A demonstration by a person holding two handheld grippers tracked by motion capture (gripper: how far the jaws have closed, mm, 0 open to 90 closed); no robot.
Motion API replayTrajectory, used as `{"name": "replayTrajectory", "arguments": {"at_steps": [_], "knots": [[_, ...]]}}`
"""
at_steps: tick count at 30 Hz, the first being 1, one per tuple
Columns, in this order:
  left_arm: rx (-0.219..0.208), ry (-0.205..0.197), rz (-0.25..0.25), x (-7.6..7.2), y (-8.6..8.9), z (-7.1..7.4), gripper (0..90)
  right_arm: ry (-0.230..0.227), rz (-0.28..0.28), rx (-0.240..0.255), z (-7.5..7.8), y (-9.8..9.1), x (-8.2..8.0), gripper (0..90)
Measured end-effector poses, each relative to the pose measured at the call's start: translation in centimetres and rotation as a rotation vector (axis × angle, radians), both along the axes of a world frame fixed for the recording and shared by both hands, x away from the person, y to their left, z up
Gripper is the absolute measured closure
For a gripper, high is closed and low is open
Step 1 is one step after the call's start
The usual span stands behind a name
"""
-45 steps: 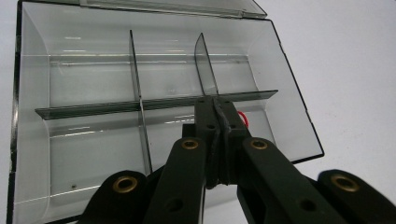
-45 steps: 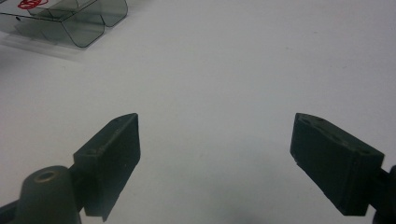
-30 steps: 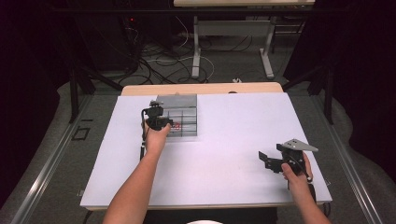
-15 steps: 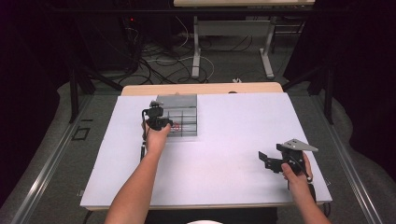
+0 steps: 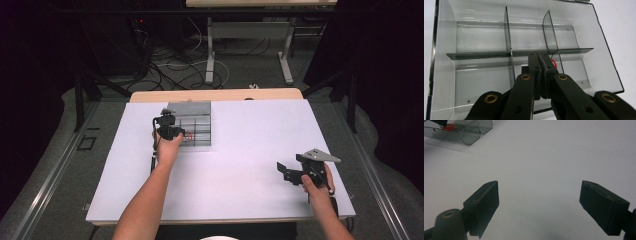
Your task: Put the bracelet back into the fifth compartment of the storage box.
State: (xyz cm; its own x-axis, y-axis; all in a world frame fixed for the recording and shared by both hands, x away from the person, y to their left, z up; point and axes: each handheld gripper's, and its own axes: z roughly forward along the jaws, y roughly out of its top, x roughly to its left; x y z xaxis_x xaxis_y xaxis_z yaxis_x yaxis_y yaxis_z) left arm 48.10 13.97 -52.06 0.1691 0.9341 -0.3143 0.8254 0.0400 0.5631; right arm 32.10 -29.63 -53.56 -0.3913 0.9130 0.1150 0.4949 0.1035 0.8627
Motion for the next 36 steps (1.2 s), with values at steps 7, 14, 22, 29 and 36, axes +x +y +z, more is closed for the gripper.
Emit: {"name": "replayTrajectory", "arguments": {"at_steps": [7, 14, 22, 29, 36], "knots": [[-0.002, 0.002, -0.003, 0.0, 0.0, 0.0, 89.7, -0.004, 0.002, -0.005, 0.0, -0.1, 0.0, 15.5], [-0.009, -0.008, -0.004, -0.2, -0.1, 0.1, 83.7, -0.005, 0.002, -0.005, 0.0, -0.1, 0.0, 15.5], [-0.021, -0.019, -0.006, -0.4, 0.2, 0.5, 78.2, -0.005, 0.003, -0.006, 0.0, -0.1, 0.0, 15.5], [-0.041, -0.037, -0.009, -0.6, 0.4, 0.8, 70.8, -0.001, 0.006, -0.007, 0.0, -0.2, 0.0, 15.5], [-0.054, -0.055, -0.009, -0.8, 0.8, 1.3, 63.9, 0.003, 0.002, -0.001, -0.1, -0.3, 0.0, 15.5]]}}
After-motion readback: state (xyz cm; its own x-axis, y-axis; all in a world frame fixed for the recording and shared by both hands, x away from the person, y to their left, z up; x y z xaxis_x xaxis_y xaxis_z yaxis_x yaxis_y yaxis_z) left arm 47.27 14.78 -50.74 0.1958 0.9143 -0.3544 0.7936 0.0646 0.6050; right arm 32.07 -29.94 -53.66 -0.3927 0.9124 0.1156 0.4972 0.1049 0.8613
